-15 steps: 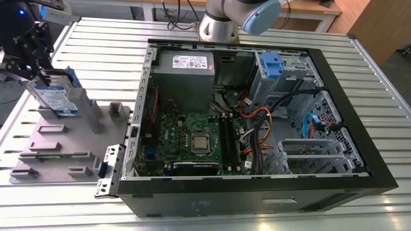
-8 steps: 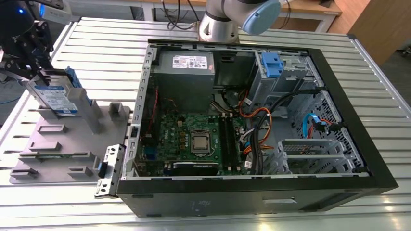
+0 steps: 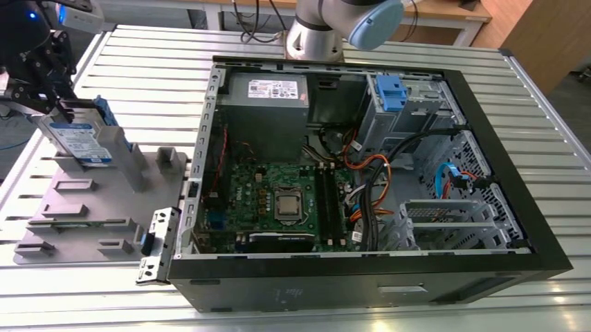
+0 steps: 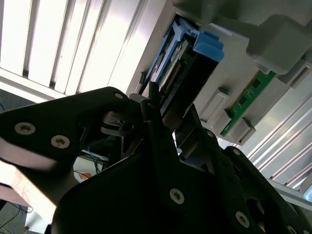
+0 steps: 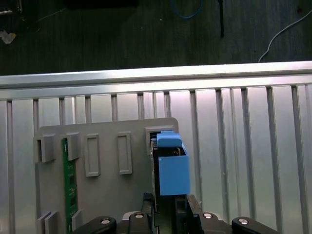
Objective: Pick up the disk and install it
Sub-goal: 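Pick up the disk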
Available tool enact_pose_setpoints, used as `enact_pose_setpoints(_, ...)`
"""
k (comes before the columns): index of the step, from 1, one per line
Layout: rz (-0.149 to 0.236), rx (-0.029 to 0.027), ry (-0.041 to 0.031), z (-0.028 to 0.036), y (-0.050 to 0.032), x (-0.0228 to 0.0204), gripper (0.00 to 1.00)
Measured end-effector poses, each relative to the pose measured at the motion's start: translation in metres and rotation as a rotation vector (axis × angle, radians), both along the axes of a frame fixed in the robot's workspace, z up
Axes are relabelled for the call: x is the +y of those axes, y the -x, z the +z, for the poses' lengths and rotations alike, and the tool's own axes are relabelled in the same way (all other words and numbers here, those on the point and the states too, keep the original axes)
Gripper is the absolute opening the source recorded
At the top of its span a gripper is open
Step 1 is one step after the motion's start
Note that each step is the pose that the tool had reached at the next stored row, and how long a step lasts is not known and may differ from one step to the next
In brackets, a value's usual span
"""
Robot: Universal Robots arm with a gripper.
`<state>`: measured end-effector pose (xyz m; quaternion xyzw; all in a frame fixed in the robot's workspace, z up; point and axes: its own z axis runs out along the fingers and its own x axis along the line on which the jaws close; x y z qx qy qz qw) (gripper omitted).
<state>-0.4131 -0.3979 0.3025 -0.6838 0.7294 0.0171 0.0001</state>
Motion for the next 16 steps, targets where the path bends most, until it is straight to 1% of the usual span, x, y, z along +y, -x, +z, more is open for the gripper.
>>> enact_pose_setpoints(5, 0.003, -0.0002, -0.0001, 0.0001, -0.0001, 0.0, 0.38)
enact_pose_setpoints(11, 0.03, 0.0, -0.0001, 0.0002, -0.0001, 0.0, 0.38)
enact_pose_setpoints(16, 0.03, -0.0002, -0.0006, -0.0002, -0.0001, 0.0, 0.38)
